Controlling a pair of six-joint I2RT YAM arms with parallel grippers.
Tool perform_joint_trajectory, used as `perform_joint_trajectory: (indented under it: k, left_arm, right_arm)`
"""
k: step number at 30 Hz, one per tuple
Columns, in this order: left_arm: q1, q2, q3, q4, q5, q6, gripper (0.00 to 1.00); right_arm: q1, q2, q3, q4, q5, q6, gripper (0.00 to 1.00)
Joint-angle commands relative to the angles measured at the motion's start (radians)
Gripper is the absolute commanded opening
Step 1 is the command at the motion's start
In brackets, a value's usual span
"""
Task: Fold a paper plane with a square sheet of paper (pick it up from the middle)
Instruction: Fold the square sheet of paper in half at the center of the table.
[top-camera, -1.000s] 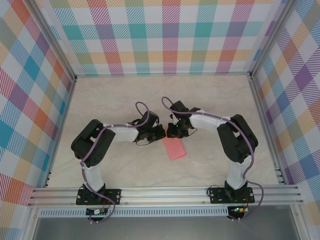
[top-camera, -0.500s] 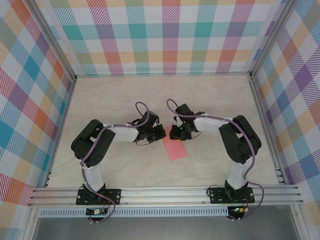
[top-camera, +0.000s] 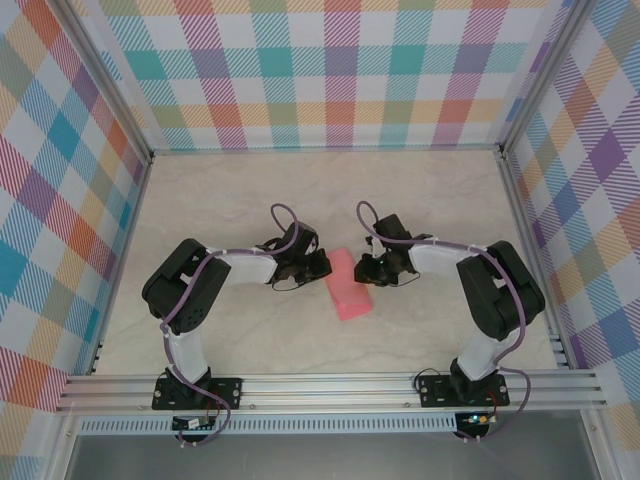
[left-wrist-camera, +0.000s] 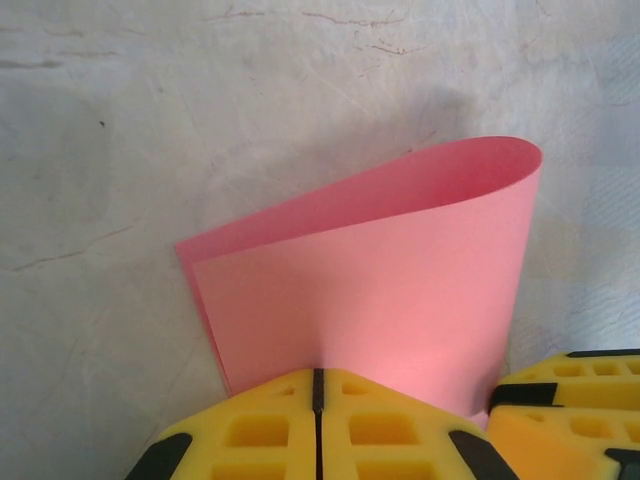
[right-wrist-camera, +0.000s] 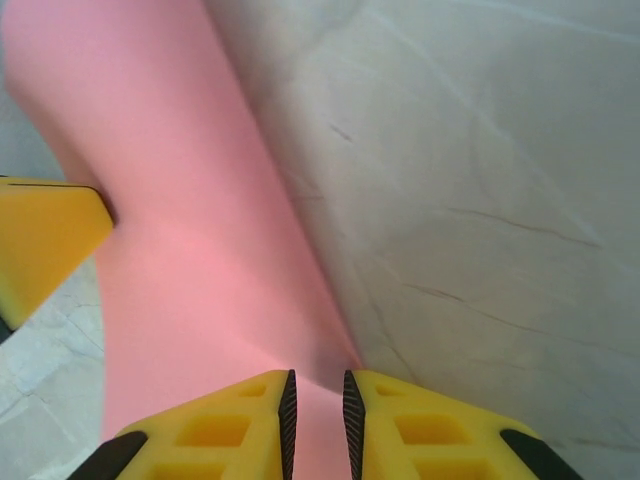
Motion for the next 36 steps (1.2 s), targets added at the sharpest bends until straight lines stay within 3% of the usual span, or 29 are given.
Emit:
perform_joint_trajectory:
  k: [1,5,13,24,30,36]
  left_arm:
    - [-0.009,0.079,-0.055,-0.132,-0.071,0.004,0.07]
    - [-0.011,0.079,-0.055,-0.129,-0.062,0.010,0.07]
    - [-0.012,0.079,-0.053,-0.134,-0.060,0.011,0.07]
    - [-0.013,0.081,-0.057,-0.151,-0.072,0.009,0.06]
    - [-0.013,0.080,-0.063,-0.154,-0.074,0.013,0.06]
    - [-0.013,0.080,-0.062,-0.151,-0.068,0.015,0.06]
  right_arm:
    - [-0.011,-0.056,-0.008,-0.063,0.035,-0.010,0.23]
    - [-0.012,-0.095,0.018,-0.004,-0.047,0.007,0.23]
    - [0.011,0.085,0.123,0.101,-0.231,0.049,0.19]
    - [-0.034,0.144,0.062,0.109,-0.112,0.054,0.14]
    - [-0.095,0.097,0.016,0.113,-0.080,0.059,0.14]
    - [-0.078,0.017,0.040,0.124,-0.095,0.080,0.14]
